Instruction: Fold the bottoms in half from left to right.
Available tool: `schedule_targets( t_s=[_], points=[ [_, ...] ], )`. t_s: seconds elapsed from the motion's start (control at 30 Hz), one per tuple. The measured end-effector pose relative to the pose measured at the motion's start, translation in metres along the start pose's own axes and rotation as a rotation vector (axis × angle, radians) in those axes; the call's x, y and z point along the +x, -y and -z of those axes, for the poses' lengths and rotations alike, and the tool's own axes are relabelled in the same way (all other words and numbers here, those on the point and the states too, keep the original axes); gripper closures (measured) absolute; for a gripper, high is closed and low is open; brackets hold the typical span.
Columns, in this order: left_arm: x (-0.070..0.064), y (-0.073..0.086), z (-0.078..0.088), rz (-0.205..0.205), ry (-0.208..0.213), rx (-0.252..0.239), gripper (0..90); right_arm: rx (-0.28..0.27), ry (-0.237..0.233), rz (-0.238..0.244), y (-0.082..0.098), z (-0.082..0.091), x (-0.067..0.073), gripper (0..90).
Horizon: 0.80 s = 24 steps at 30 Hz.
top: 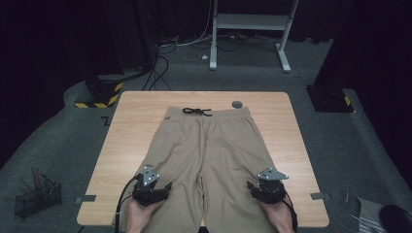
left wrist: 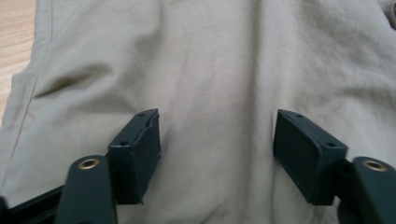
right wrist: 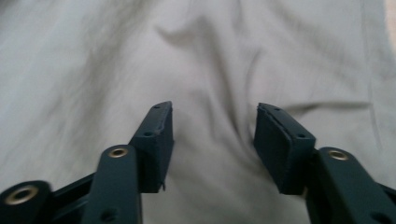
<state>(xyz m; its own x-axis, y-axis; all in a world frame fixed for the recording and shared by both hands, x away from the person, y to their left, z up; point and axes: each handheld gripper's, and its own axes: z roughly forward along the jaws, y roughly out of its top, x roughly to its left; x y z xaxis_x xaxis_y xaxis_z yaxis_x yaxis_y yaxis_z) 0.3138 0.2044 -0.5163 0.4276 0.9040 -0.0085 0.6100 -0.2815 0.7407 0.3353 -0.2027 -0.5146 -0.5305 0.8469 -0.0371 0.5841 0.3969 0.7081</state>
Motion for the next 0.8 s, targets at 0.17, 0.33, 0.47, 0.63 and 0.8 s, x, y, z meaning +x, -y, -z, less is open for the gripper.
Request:
schedule_targets(
  t_s=[0.17,0.33,0.47,0.63,0.8],
  points=[
    [0.01,-0.037,-0.012,-0.003,0.007,-0.012,31.9,-0.076,-0.015,0.0,-0.032,-0.005,-0.004,51.6],
    [0.022,-0.059,-0.037,0.004,-0.018,-0.015,32.4,-0.075,-0.011,-0.013,-0.062,-0.034,-0.006,51.3],
    [0.028,-0.056,-0.055,0.022,-0.042,0.013,32.5,-0.043,0.002,-0.025,-0.066,-0.054,-0.011,49.1],
    [0.029,-0.044,-0.061,0.029,-0.047,-0.004,33.2,-0.012,-0.002,-0.028,-0.058,-0.067,-0.012,45.2],
    [0.027,-0.039,-0.059,0.026,-0.045,-0.023,34.0,-0.02,-0.004,-0.027,-0.054,-0.065,-0.012,44.7]
  ],
)
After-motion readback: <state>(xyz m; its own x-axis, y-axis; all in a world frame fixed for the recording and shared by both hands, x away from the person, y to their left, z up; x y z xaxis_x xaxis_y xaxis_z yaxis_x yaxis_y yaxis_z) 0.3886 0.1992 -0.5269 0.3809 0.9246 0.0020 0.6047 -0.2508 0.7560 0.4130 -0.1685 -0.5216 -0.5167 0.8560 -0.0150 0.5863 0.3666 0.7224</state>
